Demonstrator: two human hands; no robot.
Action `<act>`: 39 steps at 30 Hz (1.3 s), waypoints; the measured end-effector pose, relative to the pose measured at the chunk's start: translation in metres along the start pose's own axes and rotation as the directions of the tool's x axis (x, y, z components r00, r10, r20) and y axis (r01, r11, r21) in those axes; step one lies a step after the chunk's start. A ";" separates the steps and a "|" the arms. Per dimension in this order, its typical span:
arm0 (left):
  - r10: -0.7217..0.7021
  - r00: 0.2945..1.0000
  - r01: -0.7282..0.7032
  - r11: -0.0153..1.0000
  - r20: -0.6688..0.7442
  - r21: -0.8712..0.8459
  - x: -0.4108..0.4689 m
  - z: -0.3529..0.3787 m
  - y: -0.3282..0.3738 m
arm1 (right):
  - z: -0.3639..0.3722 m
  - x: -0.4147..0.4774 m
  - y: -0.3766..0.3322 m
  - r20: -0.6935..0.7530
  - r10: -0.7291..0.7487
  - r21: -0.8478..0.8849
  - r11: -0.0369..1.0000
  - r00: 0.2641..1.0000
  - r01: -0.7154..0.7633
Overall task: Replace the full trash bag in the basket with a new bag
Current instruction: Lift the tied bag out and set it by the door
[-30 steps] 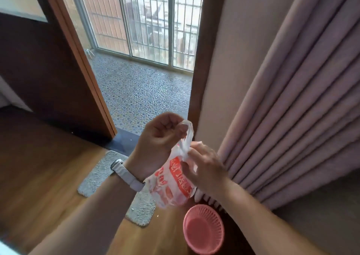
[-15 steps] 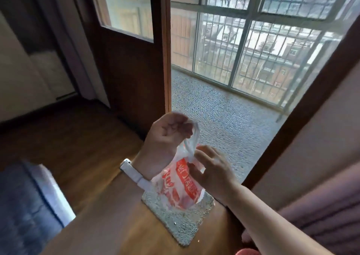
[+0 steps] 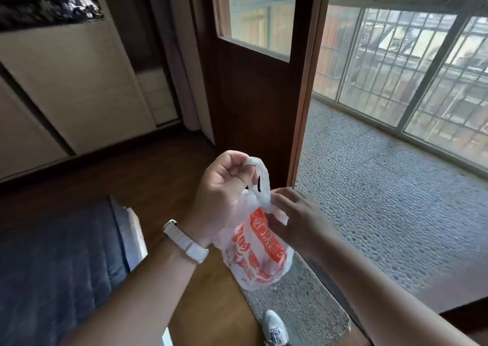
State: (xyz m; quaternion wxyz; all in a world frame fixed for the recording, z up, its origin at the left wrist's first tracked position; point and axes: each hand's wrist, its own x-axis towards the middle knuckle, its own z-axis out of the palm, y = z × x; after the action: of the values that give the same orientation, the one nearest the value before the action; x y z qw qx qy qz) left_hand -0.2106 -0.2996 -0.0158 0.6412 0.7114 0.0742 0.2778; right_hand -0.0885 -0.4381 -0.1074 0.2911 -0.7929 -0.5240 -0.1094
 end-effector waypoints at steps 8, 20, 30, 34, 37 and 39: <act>-0.046 0.994 0.048 0.999 -0.101 0.010 0.133 -0.028 -0.023 | 0.047 0.124 0.068 0.007 -0.081 0.140 0.987 0.997 0.079; 0.033 0.953 0.013 0.988 -0.302 0.151 0.232 -0.133 -0.039 | 0.123 0.288 0.075 0.015 -0.270 0.239 0.936 0.963 0.259; 0.053 0.914 0.014 0.987 -0.402 0.161 0.288 -0.288 -0.085 | 0.222 0.408 0.011 0.095 -0.314 0.227 0.931 0.945 0.287; 0.059 0.915 0.003 0.988 -0.399 0.152 0.317 -0.363 -0.092 | 0.263 0.470 -0.025 0.102 -0.357 0.181 0.924 0.929 0.335; 0.067 0.923 -0.009 0.988 -0.378 0.152 0.337 -0.413 -0.095 | 0.290 0.513 -0.046 0.077 -0.344 0.165 0.930 0.936 0.329; 0.056 0.928 -0.011 0.992 -0.369 0.123 0.351 -0.440 -0.097 | 0.305 0.536 -0.055 0.056 -0.340 0.178 0.929 0.939 0.325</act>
State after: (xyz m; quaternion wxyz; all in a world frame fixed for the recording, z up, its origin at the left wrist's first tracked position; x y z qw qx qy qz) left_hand -0.1086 0.2618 0.0071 0.5674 0.6839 0.1984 0.4136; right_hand 0.0511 0.1643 -0.0784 0.3106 -0.6696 -0.6701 -0.0788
